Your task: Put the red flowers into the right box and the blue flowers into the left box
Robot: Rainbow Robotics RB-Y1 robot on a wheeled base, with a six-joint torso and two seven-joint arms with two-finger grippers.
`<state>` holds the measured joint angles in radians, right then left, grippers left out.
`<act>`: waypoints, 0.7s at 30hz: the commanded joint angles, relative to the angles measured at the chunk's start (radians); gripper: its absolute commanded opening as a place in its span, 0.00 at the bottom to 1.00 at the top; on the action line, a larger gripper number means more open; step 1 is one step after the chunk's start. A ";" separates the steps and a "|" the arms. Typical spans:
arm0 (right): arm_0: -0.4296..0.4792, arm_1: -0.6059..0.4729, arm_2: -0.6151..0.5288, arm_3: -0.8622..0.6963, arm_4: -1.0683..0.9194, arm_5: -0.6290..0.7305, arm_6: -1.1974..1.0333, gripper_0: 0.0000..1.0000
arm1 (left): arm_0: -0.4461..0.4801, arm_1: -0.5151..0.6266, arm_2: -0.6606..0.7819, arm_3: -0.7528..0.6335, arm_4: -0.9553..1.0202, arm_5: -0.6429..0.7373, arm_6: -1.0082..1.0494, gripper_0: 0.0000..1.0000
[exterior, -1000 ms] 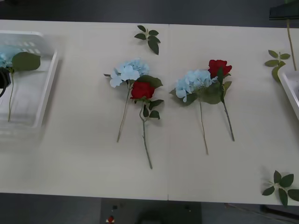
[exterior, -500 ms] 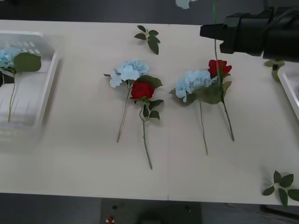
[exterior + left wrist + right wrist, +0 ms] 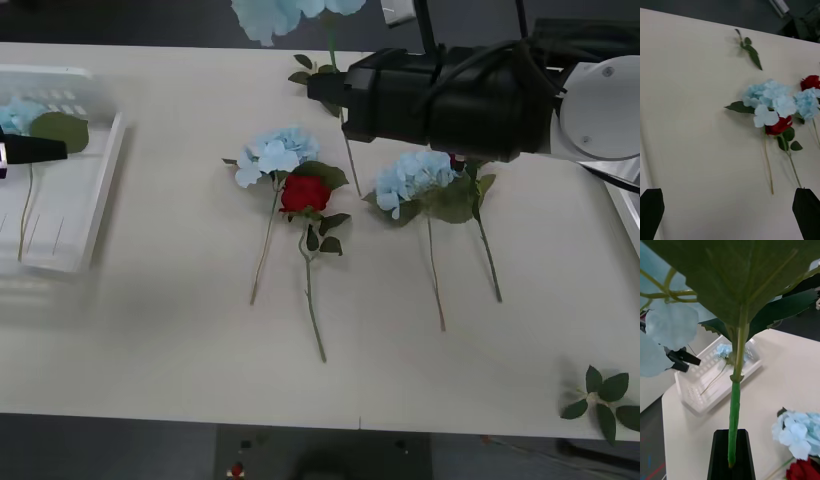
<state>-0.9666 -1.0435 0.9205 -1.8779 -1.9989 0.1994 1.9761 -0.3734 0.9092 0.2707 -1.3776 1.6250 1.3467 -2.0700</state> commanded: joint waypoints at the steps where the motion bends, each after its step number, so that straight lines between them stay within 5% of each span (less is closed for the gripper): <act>1: -0.032 0.068 -0.025 0.020 -0.006 -0.023 0.014 0.00 | 0.010 -0.007 -0.021 -0.014 0.118 0.012 -0.128 1.00; 21: -0.063 0.105 0.083 0.034 -0.006 -0.046 0.020 0.00 | 0.008 -0.138 -0.268 -0.014 0.415 0.017 -0.417 1.00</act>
<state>-0.9962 -0.9254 1.0131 -1.8298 -1.9989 0.1630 1.9761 -0.3565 0.7759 0.0255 -1.3774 2.0017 1.3701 -2.4151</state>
